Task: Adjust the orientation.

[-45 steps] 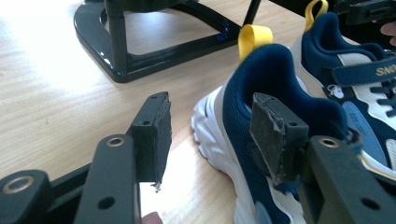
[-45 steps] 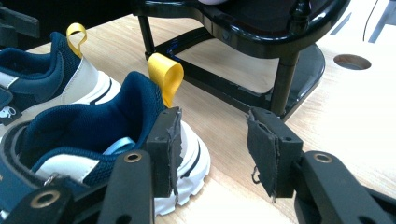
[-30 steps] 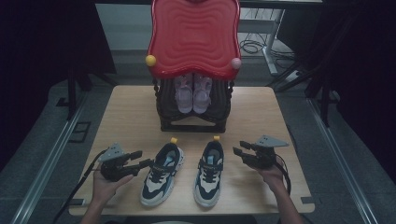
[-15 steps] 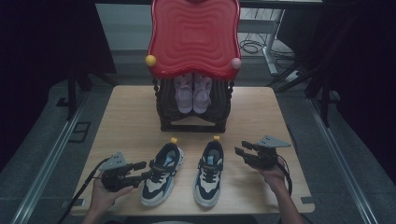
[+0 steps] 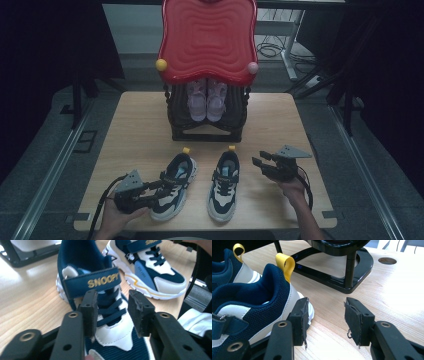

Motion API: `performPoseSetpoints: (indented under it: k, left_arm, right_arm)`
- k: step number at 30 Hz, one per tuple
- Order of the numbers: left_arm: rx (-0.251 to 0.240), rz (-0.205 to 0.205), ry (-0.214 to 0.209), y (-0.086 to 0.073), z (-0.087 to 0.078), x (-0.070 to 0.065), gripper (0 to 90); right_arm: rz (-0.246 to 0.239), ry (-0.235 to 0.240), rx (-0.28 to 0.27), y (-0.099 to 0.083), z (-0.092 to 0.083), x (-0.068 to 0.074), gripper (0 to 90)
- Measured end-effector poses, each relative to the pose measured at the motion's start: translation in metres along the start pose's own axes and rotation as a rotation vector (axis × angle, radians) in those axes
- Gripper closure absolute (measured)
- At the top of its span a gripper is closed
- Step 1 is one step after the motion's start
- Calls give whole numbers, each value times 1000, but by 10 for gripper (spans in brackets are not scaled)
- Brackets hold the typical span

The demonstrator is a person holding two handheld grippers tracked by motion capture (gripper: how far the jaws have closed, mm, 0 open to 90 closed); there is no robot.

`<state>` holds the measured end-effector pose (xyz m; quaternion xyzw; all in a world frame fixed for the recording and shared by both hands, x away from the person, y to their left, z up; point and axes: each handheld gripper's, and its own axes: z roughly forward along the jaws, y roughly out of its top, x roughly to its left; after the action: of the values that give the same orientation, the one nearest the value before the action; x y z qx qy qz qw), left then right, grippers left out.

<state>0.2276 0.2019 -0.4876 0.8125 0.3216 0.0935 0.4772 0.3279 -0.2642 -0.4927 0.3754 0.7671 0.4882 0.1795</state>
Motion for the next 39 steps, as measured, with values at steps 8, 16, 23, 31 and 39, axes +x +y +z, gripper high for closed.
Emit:
performPoseSetpoints:
  k: [8,16,23,31,39]
  left_arm:
    - [20,39,-56,6,2,-16,719]
    - [73,39,-98,5,25,-31,855]
    - [123,37,-104,6,42,-39,895]
    - [196,50,-72,2,56,-44,897]
    - [231,32,-44,-3,54,-39,897]
  right_arm:
    - [2,2,5,0,0,1,545]
    - [0,2,4,-1,2,1,545]
    - [2,3,7,-1,2,2,545]
    - [5,0,6,-2,2,1,543]
    - [17,-13,5,-3,1,-2,542]
